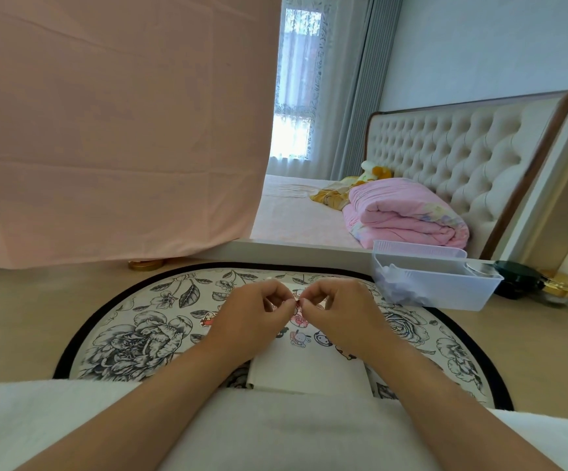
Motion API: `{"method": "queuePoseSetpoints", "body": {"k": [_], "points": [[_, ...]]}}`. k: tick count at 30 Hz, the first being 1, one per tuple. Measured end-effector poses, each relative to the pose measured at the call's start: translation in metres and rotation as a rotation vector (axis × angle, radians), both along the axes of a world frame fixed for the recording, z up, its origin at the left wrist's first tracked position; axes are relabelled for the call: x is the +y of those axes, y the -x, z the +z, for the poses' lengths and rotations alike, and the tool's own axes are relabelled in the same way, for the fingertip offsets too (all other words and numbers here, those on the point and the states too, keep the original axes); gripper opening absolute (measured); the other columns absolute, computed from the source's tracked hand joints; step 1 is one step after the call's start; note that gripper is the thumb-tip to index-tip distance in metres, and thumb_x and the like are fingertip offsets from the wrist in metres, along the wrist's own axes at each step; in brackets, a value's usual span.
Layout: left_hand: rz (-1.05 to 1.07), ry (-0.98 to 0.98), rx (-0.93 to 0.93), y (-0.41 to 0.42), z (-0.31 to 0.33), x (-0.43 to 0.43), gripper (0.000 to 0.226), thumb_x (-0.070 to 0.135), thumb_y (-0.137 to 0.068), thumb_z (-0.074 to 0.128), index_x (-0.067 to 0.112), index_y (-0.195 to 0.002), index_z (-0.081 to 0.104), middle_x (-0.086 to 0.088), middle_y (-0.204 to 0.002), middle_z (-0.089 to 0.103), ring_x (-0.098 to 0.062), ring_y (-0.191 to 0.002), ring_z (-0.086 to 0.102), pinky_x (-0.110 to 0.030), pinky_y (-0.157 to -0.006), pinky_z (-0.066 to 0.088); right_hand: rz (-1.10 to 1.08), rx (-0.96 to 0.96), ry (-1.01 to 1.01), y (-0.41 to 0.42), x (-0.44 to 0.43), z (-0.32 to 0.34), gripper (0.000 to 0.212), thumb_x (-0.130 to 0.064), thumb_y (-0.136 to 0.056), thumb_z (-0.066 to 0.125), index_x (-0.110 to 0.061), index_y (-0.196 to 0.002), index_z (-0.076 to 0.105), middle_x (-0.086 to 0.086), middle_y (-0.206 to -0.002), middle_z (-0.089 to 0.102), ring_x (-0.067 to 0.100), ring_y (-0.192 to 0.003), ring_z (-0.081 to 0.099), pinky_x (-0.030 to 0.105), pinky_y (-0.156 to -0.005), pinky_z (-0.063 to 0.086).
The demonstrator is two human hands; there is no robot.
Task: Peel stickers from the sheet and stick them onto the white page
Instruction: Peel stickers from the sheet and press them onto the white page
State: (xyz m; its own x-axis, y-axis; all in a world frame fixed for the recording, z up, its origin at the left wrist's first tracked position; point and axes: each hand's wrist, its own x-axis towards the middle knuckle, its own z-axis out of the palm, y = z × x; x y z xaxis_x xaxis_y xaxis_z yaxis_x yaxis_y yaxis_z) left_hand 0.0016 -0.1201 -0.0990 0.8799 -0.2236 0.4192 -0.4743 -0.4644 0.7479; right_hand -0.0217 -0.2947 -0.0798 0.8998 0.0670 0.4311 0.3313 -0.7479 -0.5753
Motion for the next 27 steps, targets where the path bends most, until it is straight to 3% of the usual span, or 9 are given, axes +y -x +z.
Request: {"method": "queuePoseSetpoints", "body": {"k": [6,12,15,19,21,24,27], "points": [[0.009,0.033,0.016,0.001,0.001,-0.001,0.014,0.024,-0.086,0.071,0.03,-0.074,0.07,0.01,-0.066,0.067,0.0,-0.055,0.058,-0.011,-0.053,0.042,-0.055,-0.075,0.015,0.003,0.003,-0.001,0.005,-0.031,-0.082,0.071,-0.031,-0.078,0.074,-0.019,-0.07,0.07,-0.005,-0.06,0.058,0.014,-0.058,0.037],[0.052,0.079,0.007,0.002,0.0,-0.005,0.013,0.022,-0.087,0.068,0.028,-0.075,0.068,0.004,-0.066,0.067,-0.003,-0.054,0.058,-0.018,-0.055,0.047,-0.143,-0.381,0.229,0.005,0.011,-0.004,0.01,-0.034,-0.077,0.063,-0.027,-0.07,0.066,-0.016,-0.066,0.065,0.004,-0.058,0.055,0.019,-0.054,0.042],[0.06,0.112,0.012,0.0,0.001,-0.002,0.014,0.022,-0.087,0.067,0.029,-0.075,0.067,0.003,-0.068,0.067,-0.004,-0.055,0.054,-0.022,-0.056,0.047,-0.03,-0.171,-0.019,0.006,0.012,0.0,0.007,-0.03,-0.081,0.07,-0.028,-0.074,0.072,-0.016,-0.07,0.069,0.002,-0.054,0.055,0.018,-0.056,0.043],[0.022,0.151,0.023,-0.002,0.003,0.001,0.013,0.02,-0.088,0.067,0.027,-0.076,0.068,0.004,-0.069,0.069,-0.009,-0.06,0.057,-0.027,-0.058,0.05,0.09,0.143,-0.409,0.003,0.008,0.008,0.011,-0.018,-0.087,0.073,-0.018,-0.077,0.077,0.005,-0.075,0.074,0.008,-0.051,0.054,0.026,-0.054,0.046],[-0.004,0.161,0.023,-0.002,0.004,0.002,0.011,0.02,-0.088,0.067,0.026,-0.079,0.069,0.003,-0.071,0.07,-0.013,-0.064,0.06,-0.024,-0.057,0.049,0.111,0.217,-0.47,0.003,0.005,0.01,0.008,-0.016,-0.088,0.074,-0.014,-0.081,0.078,0.012,-0.079,0.074,0.011,-0.052,0.054,0.028,-0.054,0.047],[-0.015,0.172,0.023,-0.002,0.005,0.002,0.01,0.021,-0.089,0.068,0.025,-0.081,0.071,0.001,-0.071,0.07,-0.004,-0.058,0.054,-0.015,-0.054,0.044,0.118,0.242,-0.475,0.003,0.002,0.01,0.005,-0.016,-0.087,0.076,-0.013,-0.085,0.08,0.011,-0.08,0.075,0.009,-0.054,0.055,0.024,-0.055,0.048],[-0.051,0.193,0.047,-0.002,0.005,0.001,0.011,0.02,-0.091,0.068,0.023,-0.081,0.073,-0.002,-0.069,0.07,-0.005,-0.059,0.056,-0.02,-0.056,0.048,0.13,0.224,-0.458,0.003,0.001,0.009,0.006,-0.019,-0.087,0.076,-0.014,-0.085,0.08,0.011,-0.081,0.075,0.01,-0.055,0.056,0.027,-0.058,0.05]]}}
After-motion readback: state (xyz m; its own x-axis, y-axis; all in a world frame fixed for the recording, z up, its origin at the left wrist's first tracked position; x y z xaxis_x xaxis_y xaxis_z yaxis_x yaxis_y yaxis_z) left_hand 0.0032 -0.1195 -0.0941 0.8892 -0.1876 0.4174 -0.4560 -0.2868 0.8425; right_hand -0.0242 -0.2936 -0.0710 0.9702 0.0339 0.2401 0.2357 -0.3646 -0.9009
